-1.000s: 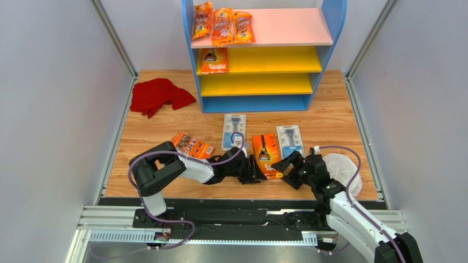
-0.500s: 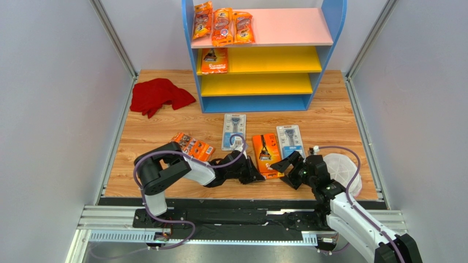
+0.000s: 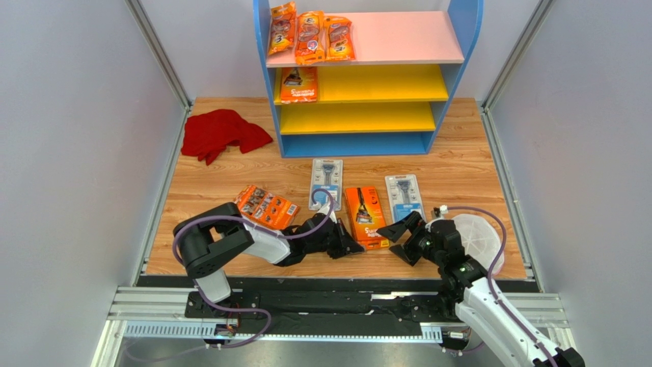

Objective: Place and organize the shaving razors onto the shelf

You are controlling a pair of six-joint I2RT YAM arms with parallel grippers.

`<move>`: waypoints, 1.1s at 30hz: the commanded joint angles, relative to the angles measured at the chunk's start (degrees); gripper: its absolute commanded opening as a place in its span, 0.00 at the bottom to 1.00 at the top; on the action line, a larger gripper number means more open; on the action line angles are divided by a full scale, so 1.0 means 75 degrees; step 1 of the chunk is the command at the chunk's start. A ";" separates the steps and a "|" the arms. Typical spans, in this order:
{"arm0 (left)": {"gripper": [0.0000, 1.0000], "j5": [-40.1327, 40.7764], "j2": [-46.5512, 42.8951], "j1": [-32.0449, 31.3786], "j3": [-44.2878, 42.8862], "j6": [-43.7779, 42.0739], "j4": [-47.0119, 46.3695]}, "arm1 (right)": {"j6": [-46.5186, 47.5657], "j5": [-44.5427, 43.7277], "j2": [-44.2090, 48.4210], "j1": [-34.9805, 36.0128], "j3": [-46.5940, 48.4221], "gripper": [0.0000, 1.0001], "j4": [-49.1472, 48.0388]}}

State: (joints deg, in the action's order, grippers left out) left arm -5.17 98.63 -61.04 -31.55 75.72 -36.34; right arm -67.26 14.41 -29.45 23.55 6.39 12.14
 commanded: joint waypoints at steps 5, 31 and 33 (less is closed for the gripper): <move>0.00 0.0068 -0.0998 -0.0030 0.0644 0.0263 -0.0733 | -0.0242 0.0562 -0.0116 0.0001 0.0003 0.89 0.0092; 0.00 -0.0553 -0.1057 -0.0088 0.1019 0.0720 -0.1999 | -0.1637 0.0726 -0.0748 0.0223 -0.0981 0.77 -0.2357; 0.00 -0.0623 -0.1057 -0.0088 0.0996 0.0720 -0.2034 | -0.1637 0.0622 -0.0772 0.0235 -0.0981 0.75 -0.2392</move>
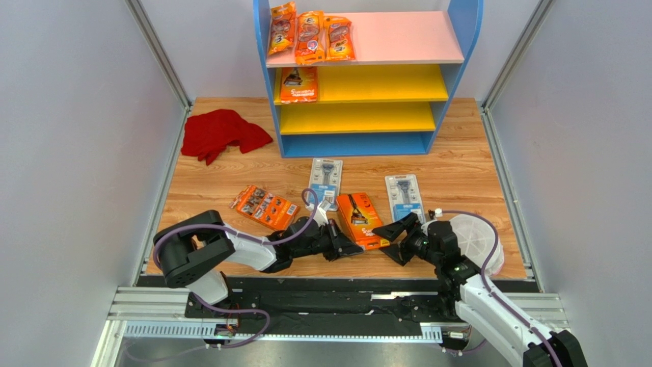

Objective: Place and organize the shaving razors onto the shelf

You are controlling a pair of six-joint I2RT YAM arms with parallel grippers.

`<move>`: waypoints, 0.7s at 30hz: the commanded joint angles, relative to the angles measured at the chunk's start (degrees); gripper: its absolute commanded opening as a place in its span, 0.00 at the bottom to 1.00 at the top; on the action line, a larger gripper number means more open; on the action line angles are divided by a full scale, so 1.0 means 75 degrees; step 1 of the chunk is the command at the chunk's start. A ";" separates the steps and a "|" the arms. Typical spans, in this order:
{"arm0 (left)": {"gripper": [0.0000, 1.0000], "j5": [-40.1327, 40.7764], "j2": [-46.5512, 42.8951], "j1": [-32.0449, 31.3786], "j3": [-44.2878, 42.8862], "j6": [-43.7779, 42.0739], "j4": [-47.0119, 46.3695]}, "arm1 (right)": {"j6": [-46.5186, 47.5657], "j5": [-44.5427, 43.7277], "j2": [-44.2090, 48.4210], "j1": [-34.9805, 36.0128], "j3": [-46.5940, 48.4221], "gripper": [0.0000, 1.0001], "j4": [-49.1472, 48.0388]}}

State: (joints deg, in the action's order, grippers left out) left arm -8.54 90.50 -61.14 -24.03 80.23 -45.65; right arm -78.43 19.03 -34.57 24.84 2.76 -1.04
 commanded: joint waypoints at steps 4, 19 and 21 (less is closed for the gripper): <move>0.00 -0.0256 0.0062 -0.0097 -0.0042 0.0131 -0.0863 | -0.0194 -0.0169 -0.0044 0.0063 -0.0532 0.62 -0.0728; 0.00 -0.0269 0.0297 -0.0144 0.0040 0.0237 -0.1203 | -0.0312 -0.0369 0.0519 0.0086 -0.0673 0.00 -0.0412; 0.00 -0.0268 0.0285 -0.0144 0.0063 0.0237 -0.1249 | -0.0312 -0.0357 0.0531 0.0086 -0.0662 0.00 -0.0401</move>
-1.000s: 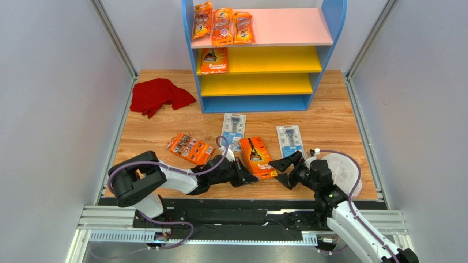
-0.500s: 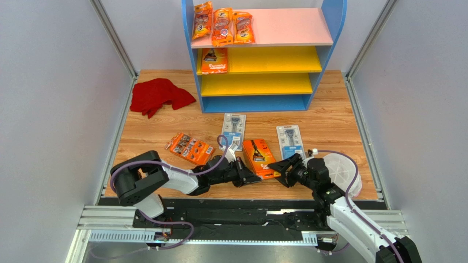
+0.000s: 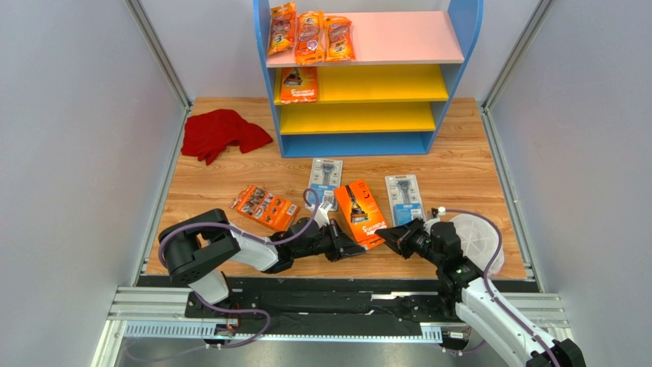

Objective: Place and organize the shaving razors onto the shelf

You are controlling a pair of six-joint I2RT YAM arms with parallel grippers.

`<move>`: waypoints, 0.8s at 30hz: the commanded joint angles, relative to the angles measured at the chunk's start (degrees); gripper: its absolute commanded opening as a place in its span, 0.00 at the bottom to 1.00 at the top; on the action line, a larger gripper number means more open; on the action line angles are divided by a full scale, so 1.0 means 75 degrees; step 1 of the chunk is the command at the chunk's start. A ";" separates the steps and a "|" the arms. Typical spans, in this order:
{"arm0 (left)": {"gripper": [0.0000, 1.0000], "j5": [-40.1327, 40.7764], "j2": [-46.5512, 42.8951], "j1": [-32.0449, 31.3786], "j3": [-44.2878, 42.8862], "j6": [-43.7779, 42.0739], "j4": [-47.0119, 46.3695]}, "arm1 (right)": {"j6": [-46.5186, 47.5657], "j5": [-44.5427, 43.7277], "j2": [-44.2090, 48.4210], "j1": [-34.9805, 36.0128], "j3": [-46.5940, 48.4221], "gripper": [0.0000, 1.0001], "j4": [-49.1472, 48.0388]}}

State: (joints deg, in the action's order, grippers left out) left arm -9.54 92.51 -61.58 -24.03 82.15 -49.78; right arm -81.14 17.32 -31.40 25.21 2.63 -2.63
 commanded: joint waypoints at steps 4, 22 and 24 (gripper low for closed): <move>0.05 -0.0111 0.0017 -0.0086 0.0099 -0.0031 -0.0745 | 0.0073 -0.0153 0.0143 0.0037 -0.0656 0.00 -0.0141; 0.99 0.0919 -0.2556 -0.0086 -0.0860 -0.2127 0.4743 | 0.0190 -0.0200 0.0577 0.0037 -0.0539 0.00 0.0304; 0.99 0.1712 -0.3028 -0.0086 -0.1551 -0.2758 0.7055 | 0.0307 -0.0212 0.0589 0.0025 -0.0434 0.00 0.0655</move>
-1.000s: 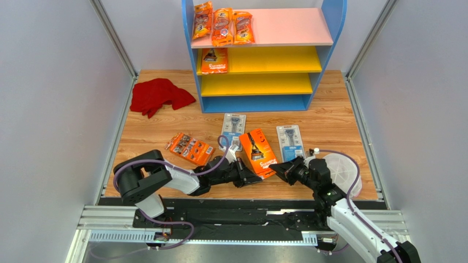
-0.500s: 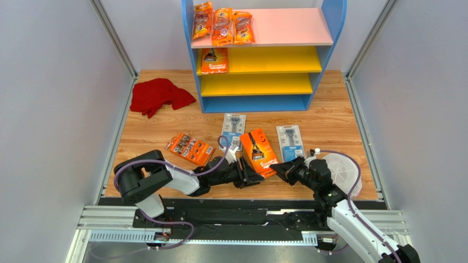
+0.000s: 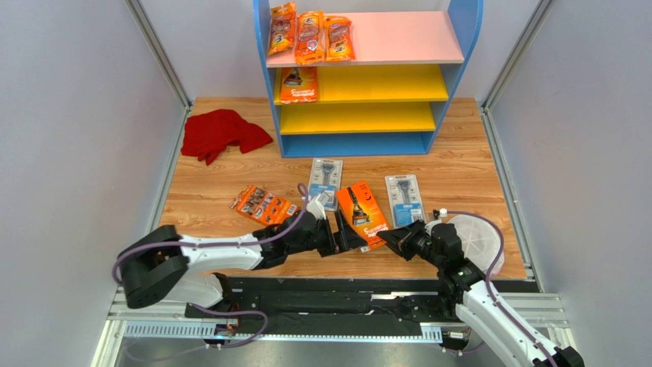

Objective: Place and organize the shaving razors onto the shelf

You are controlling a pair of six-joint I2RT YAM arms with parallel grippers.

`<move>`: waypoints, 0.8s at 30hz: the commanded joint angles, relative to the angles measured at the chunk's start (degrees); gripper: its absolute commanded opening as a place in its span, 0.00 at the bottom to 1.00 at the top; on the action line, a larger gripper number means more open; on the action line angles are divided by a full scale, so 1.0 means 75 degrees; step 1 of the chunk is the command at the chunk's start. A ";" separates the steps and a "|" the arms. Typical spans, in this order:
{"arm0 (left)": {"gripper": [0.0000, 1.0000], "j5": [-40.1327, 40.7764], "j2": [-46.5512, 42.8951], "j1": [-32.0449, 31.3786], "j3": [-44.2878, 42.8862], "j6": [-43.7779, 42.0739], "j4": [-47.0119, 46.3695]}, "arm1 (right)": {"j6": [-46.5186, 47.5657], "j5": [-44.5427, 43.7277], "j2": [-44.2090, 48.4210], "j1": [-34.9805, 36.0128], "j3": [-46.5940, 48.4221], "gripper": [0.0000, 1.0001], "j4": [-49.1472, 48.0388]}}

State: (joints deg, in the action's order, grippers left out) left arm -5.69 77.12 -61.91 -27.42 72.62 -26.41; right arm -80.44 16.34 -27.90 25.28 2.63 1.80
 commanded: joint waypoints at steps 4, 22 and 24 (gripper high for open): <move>0.99 0.2713 -0.2160 -0.0031 -0.2096 -0.2053 0.6939 | 0.0448 -0.0034 0.0099 0.0016 -0.0094 0.00 0.0415; 0.99 0.3831 -0.4986 0.1328 -0.1830 -0.2534 1.0578 | 0.1796 0.0341 -0.1236 0.0122 0.2706 0.00 0.1306; 0.99 0.3247 -0.4928 0.1644 -0.1619 -0.2616 1.0053 | 0.1889 0.0400 -0.1447 0.0134 0.3069 0.00 0.1341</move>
State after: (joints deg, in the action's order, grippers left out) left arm 24.91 39.40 -52.71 -42.11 56.16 52.16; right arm -68.88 17.54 -37.10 25.87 19.59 14.00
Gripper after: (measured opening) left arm 0.990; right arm 0.073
